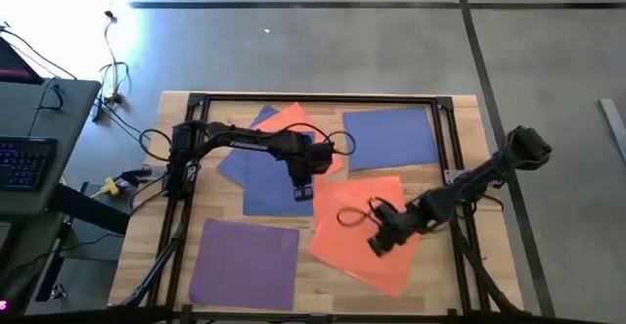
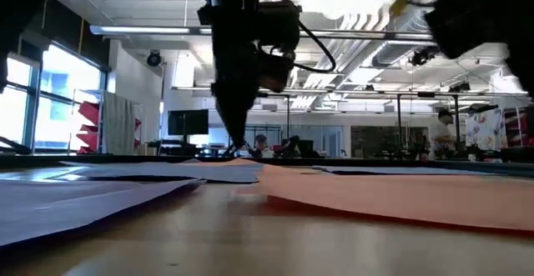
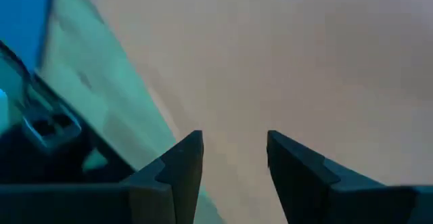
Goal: Organize paper
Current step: Stack the orange colored paper on top of the orange colored paper
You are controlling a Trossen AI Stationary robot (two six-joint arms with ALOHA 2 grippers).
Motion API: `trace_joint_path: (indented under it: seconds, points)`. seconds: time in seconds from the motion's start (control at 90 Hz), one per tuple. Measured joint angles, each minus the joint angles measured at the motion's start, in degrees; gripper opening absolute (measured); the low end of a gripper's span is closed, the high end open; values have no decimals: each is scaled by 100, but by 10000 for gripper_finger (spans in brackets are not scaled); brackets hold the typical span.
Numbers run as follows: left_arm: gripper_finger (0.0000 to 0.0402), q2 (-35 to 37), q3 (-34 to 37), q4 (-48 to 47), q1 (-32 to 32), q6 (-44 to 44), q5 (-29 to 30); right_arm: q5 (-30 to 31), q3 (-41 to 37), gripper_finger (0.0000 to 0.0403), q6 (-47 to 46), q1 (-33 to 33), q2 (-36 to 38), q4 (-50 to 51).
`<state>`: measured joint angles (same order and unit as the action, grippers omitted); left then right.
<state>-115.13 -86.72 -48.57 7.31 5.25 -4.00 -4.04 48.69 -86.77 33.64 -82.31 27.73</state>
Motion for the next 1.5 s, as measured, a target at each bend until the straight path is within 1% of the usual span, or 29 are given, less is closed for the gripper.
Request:
trace_joint_path:
  seconds: [0.078,0.133,0.222,0.289,0.356,0.467,0.589,0.667,0.722,0.8,0.878,0.989,1.1,1.244,1.378,1.422,1.5]
  points:
    - [0,4,-7,566,75,177,-38,248,2,147,563,459,-10,-643]
    - [0,4,-4,886,134,199,-97,519,2,147,1341,738,-23,-1125]
    - [0,4,-4,1278,184,204,-125,690,13,147,2766,1040,-90,-1885]
    - [0,7,-4,1463,208,202,-143,730,11,147,3634,1234,-204,-2122]
    - [0,8,-4,1449,223,211,-145,794,11,148,4147,1326,-379,-2183]
    - [0,7,-4,1282,228,211,-145,833,10,166,4338,1408,-764,-2108]
    - [0,6,-2,1041,203,208,-143,888,2,214,4458,1399,-1152,-2296]
    - [0,6,-2,869,173,204,-161,1106,4,247,4609,1432,-1367,-2387]
    - [0,6,-2,791,167,168,-170,1275,2,263,4645,1443,-1503,-2339]
    - [0,8,-2,653,147,125,-187,1361,4,273,4676,1473,-1690,-2286]
    - [0,7,-2,512,147,113,-224,1396,4,271,4668,1491,-1865,-2055]
    - [0,8,-2,427,141,110,-324,1632,48,248,4504,1582,-2058,-1796]
    - [0,7,-2,353,108,108,-327,1774,56,203,4408,1663,-2208,-1705]
    - [0,6,-2,323,66,62,-338,1978,57,110,4356,1772,-2271,-1617]
    - [0,7,-2,327,48,57,-338,1726,80,22,4310,1758,-2274,-1605]
    - [0,6,-2,327,51,57,-336,1631,158,10,4319,1730,-2274,-1484]
    - [0,7,-2,331,51,55,-336,1532,403,6,4287,1685,-2265,-1045]
